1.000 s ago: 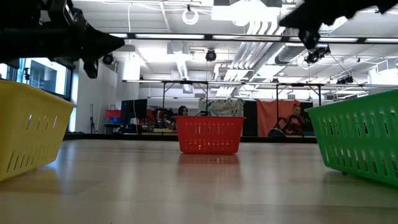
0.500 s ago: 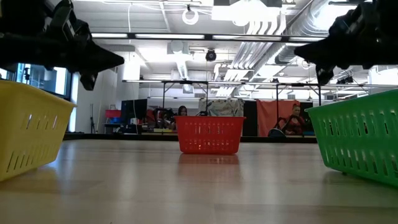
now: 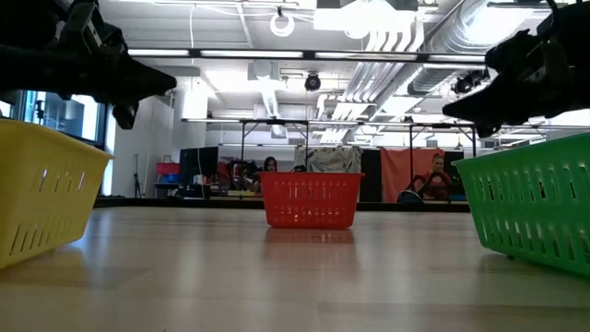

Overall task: Sort Halloween decoration
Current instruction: Return to Home Position

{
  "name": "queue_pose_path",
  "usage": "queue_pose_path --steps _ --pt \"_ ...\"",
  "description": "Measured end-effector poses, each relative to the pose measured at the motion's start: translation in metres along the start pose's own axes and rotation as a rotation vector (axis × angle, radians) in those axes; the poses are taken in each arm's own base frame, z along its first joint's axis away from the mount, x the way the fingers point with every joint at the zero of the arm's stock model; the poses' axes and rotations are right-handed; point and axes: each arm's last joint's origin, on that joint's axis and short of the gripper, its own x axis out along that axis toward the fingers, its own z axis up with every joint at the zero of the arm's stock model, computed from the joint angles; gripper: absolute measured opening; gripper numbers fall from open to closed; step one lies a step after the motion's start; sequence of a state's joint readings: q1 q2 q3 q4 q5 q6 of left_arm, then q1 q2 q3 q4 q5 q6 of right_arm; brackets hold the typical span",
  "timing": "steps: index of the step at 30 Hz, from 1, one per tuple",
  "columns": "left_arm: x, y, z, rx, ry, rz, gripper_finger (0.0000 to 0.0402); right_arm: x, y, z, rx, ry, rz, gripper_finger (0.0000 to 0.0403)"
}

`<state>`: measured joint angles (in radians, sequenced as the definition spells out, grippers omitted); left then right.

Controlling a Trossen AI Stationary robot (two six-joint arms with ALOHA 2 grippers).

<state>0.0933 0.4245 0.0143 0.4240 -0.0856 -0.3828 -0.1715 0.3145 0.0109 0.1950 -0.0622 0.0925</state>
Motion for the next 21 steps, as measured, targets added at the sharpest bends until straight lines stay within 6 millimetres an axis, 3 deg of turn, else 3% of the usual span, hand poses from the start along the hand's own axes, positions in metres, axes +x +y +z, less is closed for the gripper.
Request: queue_pose_path --steps 7,12,21 --pt "-0.017 0.007 -0.014 0.014 0.157 0.063 0.0001 -0.001 0.0 -0.008 0.045 0.079 -0.006 0.0" --pt "-0.019 0.006 -0.012 0.007 0.146 -0.002 0.0001 -0.006 0.002 -0.009 0.041 0.091 0.009 0.0" --pt "-0.027 0.004 0.0 0.001 0.009 -0.035 0.0001 -0.021 0.005 0.012 0.027 -0.179 0.041 0.0"
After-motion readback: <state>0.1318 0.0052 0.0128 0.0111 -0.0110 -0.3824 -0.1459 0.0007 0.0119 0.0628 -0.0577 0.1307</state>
